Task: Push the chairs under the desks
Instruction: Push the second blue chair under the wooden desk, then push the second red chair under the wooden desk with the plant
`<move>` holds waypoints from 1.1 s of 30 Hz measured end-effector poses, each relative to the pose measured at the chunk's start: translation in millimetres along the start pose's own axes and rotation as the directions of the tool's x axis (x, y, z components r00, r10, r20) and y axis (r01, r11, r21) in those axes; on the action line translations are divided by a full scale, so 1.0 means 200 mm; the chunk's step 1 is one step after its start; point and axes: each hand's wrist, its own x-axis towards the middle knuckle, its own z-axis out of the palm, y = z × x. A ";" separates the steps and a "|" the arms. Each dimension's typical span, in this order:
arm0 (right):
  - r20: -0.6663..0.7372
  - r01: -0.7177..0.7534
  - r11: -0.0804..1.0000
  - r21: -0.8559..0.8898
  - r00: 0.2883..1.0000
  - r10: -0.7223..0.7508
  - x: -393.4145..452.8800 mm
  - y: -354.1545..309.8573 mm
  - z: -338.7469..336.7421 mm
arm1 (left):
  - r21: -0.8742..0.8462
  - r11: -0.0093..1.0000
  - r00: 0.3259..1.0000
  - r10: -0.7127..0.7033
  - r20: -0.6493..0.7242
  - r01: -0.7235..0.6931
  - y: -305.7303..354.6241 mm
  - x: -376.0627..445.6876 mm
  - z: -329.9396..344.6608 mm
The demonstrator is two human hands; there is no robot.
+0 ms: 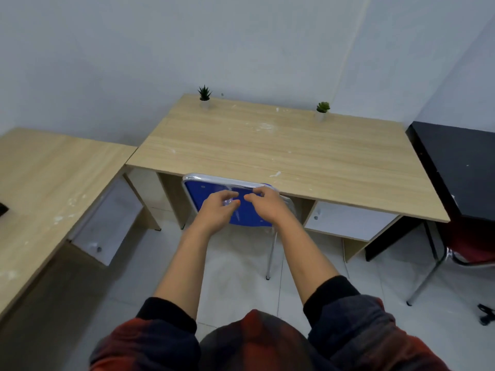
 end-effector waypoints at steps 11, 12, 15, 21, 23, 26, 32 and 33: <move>0.071 0.035 0.974 0.225 0.996 -0.052 -0.60 0.28 -0.37 | -0.053 0.998 0.965 -0.041 -0.260 0.028 0.20 -0.71 0.40; 0.094 0.033 0.973 0.229 0.994 -0.056 -0.65 0.29 -0.37 | -0.064 0.997 0.960 -0.065 -0.273 0.050 0.20 -0.77 0.42; 0.225 0.061 0.981 0.182 0.969 -0.101 -0.79 0.33 -0.34 | -0.093 0.992 0.945 -0.107 -0.309 0.082 0.21 -0.96 0.45; 0.244 0.070 0.970 0.231 0.961 -0.127 -0.97 0.36 -0.33 | -0.053 0.995 0.916 -0.100 -0.389 0.086 0.29 -1.23 0.47; 0.261 0.080 0.971 0.227 0.955 -0.140 -1.05 0.37 -0.32 | -0.056 0.995 0.909 -0.096 -0.406 0.080 0.30 -1.33 0.47; 0.289 0.089 0.971 0.222 0.945 -0.152 -1.18 0.37 -0.29 | -0.086 0.992 0.897 -0.120 -0.425 0.092 0.29 -1.50 0.48; 0.386 0.097 0.982 0.162 0.910 -0.153 -1.51 0.43 -0.19 | -0.164 0.974 0.845 -0.218 -0.488 0.157 0.21 -1.94 0.50; 0.417 0.119 0.984 0.130 0.894 -0.163 -1.57 0.45 -0.17 | -0.175 0.969 0.825 -0.239 -0.512 0.172 0.19 -2.04 0.51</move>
